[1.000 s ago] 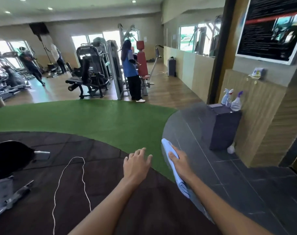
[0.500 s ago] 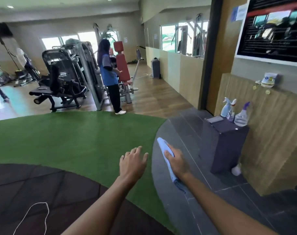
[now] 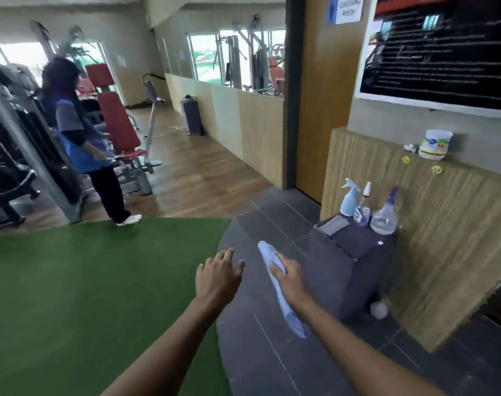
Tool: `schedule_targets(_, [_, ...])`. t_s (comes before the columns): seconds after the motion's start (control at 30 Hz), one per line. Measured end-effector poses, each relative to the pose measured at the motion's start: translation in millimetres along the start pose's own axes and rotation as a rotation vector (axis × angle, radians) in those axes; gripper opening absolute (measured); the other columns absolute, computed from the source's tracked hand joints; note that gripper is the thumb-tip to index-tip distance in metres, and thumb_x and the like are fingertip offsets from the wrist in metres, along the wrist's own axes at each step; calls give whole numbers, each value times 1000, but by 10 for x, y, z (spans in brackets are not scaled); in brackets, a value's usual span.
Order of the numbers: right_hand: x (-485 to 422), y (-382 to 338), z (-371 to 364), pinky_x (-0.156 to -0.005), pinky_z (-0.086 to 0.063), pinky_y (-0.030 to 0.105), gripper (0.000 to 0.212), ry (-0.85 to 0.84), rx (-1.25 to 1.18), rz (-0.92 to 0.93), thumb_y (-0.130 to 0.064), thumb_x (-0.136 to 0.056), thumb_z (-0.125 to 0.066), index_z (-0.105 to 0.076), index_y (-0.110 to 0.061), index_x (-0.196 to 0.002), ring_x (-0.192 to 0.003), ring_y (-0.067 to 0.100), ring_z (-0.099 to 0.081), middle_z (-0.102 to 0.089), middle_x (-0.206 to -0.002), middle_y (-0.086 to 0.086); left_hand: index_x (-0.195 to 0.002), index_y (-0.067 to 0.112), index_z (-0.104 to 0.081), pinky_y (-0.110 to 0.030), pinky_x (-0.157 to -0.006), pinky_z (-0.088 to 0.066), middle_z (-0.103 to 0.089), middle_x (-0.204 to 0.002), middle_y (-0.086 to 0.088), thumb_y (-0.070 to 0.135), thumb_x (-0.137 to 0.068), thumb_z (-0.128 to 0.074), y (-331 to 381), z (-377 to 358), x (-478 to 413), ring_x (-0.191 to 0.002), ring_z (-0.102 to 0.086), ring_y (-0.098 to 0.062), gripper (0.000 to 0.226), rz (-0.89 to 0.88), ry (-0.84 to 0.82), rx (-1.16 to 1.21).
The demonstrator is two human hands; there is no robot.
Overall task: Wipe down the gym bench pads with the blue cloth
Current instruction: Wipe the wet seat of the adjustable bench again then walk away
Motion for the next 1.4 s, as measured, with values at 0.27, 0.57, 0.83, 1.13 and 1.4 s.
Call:
schedule_targets(0.27, [-1701, 471, 889, -94, -36, 23, 37, 303, -7, -167, -18, -103, -49, -56, -18, -139, -119, 13, -52, -57, -122, -2, -138, 24, -45, -37, -101, -37, -53, -142, 2, 50, -99, -35, 1193, -437, -2205, -126, -51, -25, 47, -353, -105, -59])
schedule_targets(0.57, [-3198, 1778, 1923, -94, -44, 39, 36, 691, 36, -438, -29, -101, -46, -57, -24, -135, -118, 32, -58, -61, -128, 11, -137, 24, -46, -38, -105, -34, -50, -145, 2, 44, -100, -37, 2690, -1666, -4023, -129, -47, -26, 43, -653, -283, -84])
schedule_targets(0.83, [-3789, 2576, 2267, -104, -38, 50, 40, 845, 162, -811, -40, -102, -39, -44, -37, -142, -129, 36, -46, -41, -149, -6, -146, 26, -37, -40, -109, -30, -47, -147, 5, 46, -100, -36, 3534, -2718, -4910, -133, -43, -23, 49, -884, -465, -111])
schedule_targets(1.13, [-4633, 3574, 2313, -99, -43, 53, 48, 907, 435, -998, -43, -104, -39, -35, -38, -151, -119, 38, -46, -31, -158, -7, -139, 13, -50, -45, -109, -35, -52, -143, -5, 48, -92, -24, 3933, -4391, -5547, -132, -48, -28, 64, -1097, -498, -49])
schedule_targets(1.4, [-4947, 4512, 2361, -76, -45, 48, 46, 960, 773, -995, -43, -99, -53, -51, -31, -144, -99, 41, -55, -44, -155, 5, -152, 17, -32, -52, -121, -15, -26, -160, -5, 35, -101, -38, 3966, -5407, -5729, -150, -17, -27, 54, -1153, -434, 17])
Point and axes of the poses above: each hand's wrist, its own x-axis away from the middle knuckle, its own z-axis out of the back of the hand, y = z × x, the point moved 6 cm from there along -x, towards the middle knuckle
